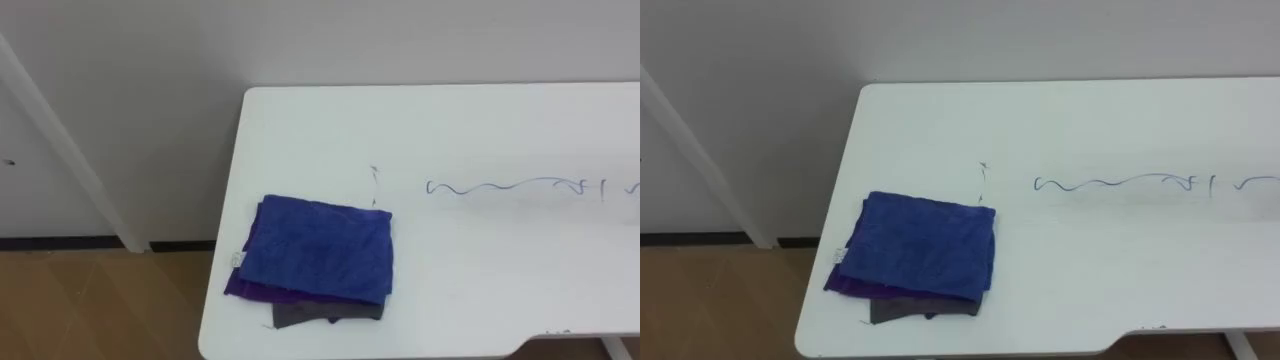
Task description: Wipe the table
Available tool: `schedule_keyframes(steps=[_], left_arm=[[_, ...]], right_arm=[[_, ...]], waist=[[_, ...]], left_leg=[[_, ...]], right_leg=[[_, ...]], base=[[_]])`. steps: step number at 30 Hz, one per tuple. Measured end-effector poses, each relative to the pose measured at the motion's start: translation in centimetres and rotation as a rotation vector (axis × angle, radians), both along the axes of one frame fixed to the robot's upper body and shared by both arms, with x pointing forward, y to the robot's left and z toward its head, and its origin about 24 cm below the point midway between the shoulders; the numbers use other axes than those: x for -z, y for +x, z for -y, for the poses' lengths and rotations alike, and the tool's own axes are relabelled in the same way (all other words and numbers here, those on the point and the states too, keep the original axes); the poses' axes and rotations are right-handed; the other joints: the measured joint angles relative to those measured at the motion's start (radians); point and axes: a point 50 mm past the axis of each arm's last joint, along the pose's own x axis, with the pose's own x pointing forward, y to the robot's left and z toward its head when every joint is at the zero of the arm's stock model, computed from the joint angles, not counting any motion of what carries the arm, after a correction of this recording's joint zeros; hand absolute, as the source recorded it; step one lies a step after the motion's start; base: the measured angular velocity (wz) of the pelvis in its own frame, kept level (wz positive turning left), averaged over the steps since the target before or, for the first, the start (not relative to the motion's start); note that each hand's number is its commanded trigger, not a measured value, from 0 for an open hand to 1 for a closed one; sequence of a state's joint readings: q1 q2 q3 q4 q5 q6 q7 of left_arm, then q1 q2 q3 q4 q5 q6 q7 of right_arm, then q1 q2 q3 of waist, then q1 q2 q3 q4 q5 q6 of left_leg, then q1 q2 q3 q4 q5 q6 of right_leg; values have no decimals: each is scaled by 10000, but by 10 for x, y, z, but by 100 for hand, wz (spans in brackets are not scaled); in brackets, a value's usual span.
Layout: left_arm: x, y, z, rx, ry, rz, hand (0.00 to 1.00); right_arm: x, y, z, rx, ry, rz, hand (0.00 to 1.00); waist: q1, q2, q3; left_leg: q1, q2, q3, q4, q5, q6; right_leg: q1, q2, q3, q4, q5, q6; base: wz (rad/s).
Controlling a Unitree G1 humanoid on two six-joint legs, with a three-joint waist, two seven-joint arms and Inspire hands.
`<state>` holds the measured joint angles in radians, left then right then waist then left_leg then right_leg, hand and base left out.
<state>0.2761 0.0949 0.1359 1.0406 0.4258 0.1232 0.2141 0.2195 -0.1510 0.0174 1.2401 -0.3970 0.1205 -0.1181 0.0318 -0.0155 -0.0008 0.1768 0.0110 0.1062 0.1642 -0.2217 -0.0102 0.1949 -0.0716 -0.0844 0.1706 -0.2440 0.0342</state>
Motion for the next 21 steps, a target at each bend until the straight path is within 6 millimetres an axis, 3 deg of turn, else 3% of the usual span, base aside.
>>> schedule_keyframes(steps=[8, 14, 21], left_arm=[[0, 0, 0, 15, -1, -9, 0], [0, -1, 0, -291, -106, 45, 0], [0, -12, 0, -1250, -313, -10, 0]], right_arm=[[0, 0, 0, 19, 35, -7, 0], [1, -2, -2, 1126, 186, 147, 0], [-1, -16, 2, 4802, -267, 643, 0]], waist=[[-21, 4, 3], [23, -16, -1], [-136, -53, 1]], left_leg=[[-23, -1, -15, 11, 0, 0], [-92, -7, -20, 24, 0, 0], [3, -15, -47, 15, 0, 0]], right_leg=[[-14, 1, -7, 0, 0, 0], [-39, 2, 0, 28, -1, 1], [64, 0, -5, -6, 0, 1]], base=[[0], [0], [0]])
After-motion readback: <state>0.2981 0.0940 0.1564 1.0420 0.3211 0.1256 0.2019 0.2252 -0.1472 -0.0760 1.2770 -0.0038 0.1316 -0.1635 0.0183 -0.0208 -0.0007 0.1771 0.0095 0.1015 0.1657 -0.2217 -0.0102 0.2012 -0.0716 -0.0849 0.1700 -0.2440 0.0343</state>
